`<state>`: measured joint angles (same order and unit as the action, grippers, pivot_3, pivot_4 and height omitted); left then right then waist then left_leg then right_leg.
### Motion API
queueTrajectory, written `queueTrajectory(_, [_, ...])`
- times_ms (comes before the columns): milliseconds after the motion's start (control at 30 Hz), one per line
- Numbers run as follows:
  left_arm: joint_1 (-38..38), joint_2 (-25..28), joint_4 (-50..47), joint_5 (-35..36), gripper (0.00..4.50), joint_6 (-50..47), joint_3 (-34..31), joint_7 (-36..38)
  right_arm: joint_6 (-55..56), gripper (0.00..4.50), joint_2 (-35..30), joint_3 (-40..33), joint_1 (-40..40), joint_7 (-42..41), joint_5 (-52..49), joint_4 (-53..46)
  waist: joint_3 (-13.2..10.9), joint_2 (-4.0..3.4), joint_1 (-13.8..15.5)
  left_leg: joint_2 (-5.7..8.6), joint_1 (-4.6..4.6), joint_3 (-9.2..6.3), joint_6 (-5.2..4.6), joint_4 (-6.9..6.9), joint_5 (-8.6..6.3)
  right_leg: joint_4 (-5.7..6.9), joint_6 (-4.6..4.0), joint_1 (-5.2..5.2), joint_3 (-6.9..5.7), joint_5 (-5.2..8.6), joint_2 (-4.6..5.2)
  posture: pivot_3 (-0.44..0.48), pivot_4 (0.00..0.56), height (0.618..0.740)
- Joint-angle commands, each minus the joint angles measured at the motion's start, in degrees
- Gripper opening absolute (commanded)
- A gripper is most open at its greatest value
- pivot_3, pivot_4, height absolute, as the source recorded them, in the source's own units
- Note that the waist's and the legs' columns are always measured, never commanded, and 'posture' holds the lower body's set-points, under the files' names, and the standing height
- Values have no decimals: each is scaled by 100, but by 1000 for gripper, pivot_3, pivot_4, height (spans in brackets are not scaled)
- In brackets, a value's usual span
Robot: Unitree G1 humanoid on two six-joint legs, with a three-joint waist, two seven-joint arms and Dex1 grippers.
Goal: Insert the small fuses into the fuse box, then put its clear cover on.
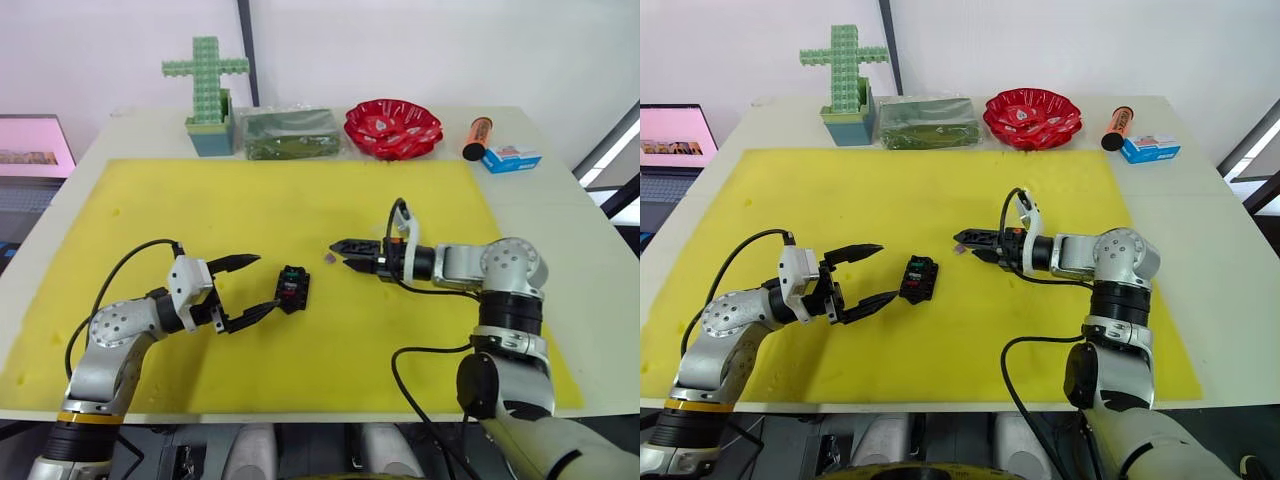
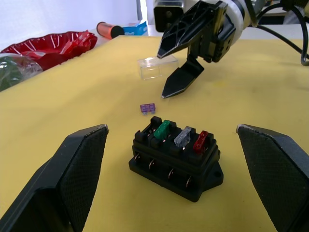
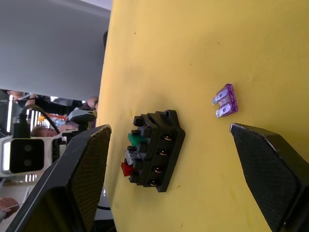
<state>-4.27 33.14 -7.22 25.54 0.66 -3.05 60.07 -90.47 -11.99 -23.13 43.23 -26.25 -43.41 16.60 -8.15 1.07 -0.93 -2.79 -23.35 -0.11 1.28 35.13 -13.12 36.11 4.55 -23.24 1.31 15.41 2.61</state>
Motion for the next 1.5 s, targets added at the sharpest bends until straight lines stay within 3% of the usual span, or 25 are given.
queueTrajectory(33, [-37, -9, -170, 39, 4500, 76, -40, 11, 232, 4219, -4, 218, 137, -95, 59, 129, 0, 0, -2, 0, 0, 0, 0, 0, 0, 0, 0, 0, 0, 0, 0, 0, 150, 740])
queueTrajectory(700, [70, -23, -150, 22, 4500, 156, -41, 16, 839, 4219, -172, 681, 311, -219, 295, 752, 1, 1, -5, 0, 1, 0, 0, 1, 0, 0, 0, 1, 0, 0, -1, 0, 150, 740])
queueTrajectory(1000, [45, -3, -152, 19, 4500, 123, -27, 13, 1346, 4219, -606, 1381, 580, -808, 592, 1173, 1, 1, 8, 0, 2, 0, 0, 2, 0, 0, -2, 2, 1, 1, 0, 0, 150, 740])
queueTrajectory(1500, [197, 20, -475, 31, 4500, -29, -50, -132, 1695, 4219, -648, 2056, 1105, -1821, 1041, 2238, 1, 1, -4, 0, 2, 0, 0, 2, 0, 0, -1, 2, 1, 1, -1, 0, 150, 740])
